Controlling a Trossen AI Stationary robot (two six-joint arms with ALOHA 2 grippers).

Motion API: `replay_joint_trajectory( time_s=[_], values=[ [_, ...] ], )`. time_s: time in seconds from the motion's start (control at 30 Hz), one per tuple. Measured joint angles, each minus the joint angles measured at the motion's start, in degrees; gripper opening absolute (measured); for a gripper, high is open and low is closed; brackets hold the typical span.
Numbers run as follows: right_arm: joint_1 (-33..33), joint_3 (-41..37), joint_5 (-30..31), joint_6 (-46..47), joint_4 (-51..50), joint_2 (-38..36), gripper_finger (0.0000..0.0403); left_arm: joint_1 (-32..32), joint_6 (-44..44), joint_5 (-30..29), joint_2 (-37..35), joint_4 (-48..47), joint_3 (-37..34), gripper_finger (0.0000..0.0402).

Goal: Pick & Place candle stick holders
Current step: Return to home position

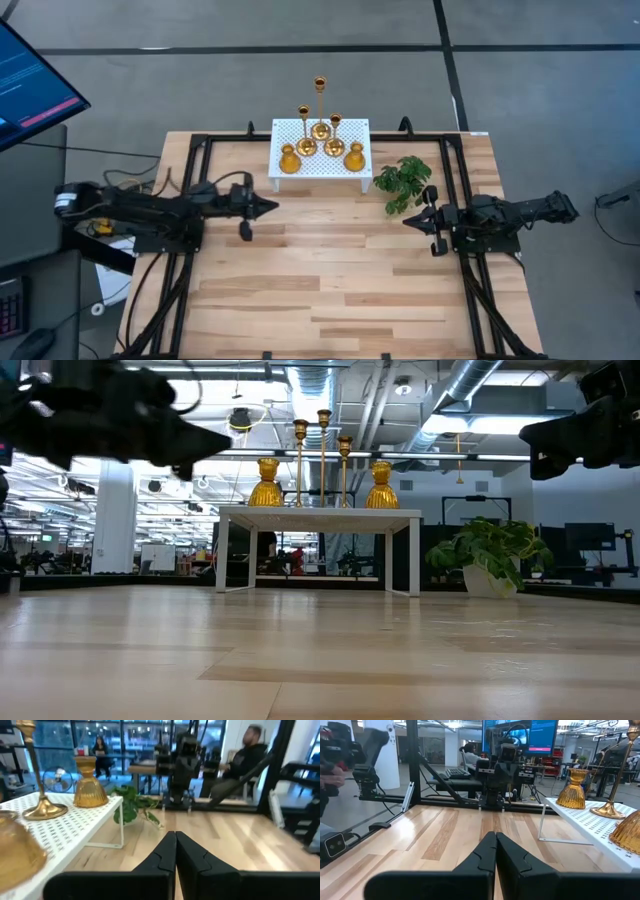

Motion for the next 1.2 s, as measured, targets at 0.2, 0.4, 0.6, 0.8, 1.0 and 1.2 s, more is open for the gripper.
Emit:
replay_joint_trajectory(
  time_s=[0.2,0.4,0.6,0.8,1.0,1.2],
  values=[
    [0.0,0.0,0.0,0.0,0.0,0.0,0.0,0.0,-2.6,0.1,-14.2,-0.1,-6.4,0.0004],
    [0.0,0.0,0.0,0.2,0.0,0.0,0.0,0.0,-1.1,2.7,-23.8,-5.0,-7.1,0.0004],
    [0.0,0.0,0.0,0.9,0.0,0.0,0.0,0.0,-0.9,2.7,-28.5,-16.3,-7.1,0.0004],
    [0.0,0.0,0.0,0.6,0.0,0.0,0.0,0.0,1.0,2.5,-29.3,-19.5,-7.1,0.0004],
    [0.0,0.0,0.1,0.6,0.0,0.0,0.0,0.0,0.6,2.4,-28.8,-19.5,-7.1,0.0004],
    [0.0,0.0,0.1,0.6,0.0,0.0,0.0,0.0,0.6,2.4,-27.4,-19.4,-7.1,0.0004]
  ],
)
